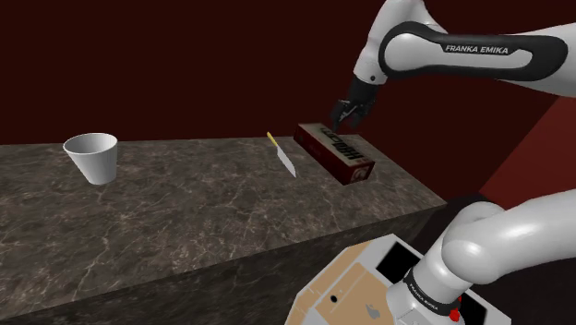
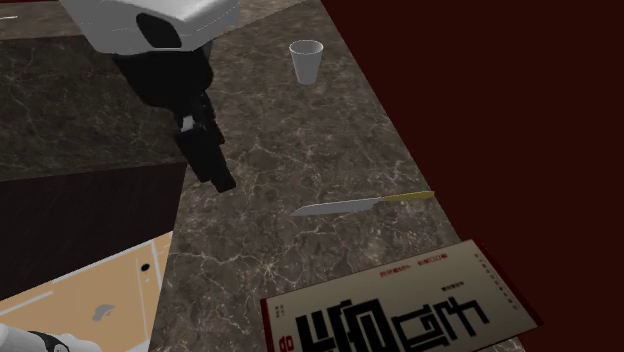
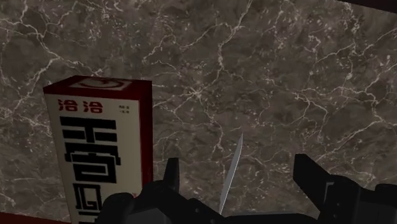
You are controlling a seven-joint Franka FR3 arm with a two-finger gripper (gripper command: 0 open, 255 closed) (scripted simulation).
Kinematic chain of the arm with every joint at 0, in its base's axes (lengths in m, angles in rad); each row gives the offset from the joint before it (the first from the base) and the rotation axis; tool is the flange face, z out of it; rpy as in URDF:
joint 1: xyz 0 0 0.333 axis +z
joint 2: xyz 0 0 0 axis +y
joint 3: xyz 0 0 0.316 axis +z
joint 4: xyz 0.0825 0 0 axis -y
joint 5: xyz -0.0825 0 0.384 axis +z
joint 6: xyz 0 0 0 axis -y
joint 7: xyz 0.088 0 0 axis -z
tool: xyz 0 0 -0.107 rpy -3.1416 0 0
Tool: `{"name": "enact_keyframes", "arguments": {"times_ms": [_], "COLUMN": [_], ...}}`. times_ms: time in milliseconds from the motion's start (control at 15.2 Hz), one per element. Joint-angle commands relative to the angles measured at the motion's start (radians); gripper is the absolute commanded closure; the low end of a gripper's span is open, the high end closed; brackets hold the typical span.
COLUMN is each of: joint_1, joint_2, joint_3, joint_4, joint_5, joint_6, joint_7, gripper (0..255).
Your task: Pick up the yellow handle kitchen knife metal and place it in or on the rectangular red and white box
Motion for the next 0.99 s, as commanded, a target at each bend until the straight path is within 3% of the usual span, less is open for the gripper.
{"name": "enact_keyframes", "arguments": {"times_ms": [0, 462, 924], "joint_1": [-0.005, -0.02, -0.029], "joint_2": [0.074, 0.356, 0.64], "joint_3": [0.0, 0.001, -0.005], "joint_4": [0.015, 0.154, 0.351], "joint_5": [0.003, 0.015, 0.029], "joint_6": [0.048, 0.151, 0.199], "joint_7": [0.016, 0.066, 0.107], "gripper": [0, 0, 0]}}
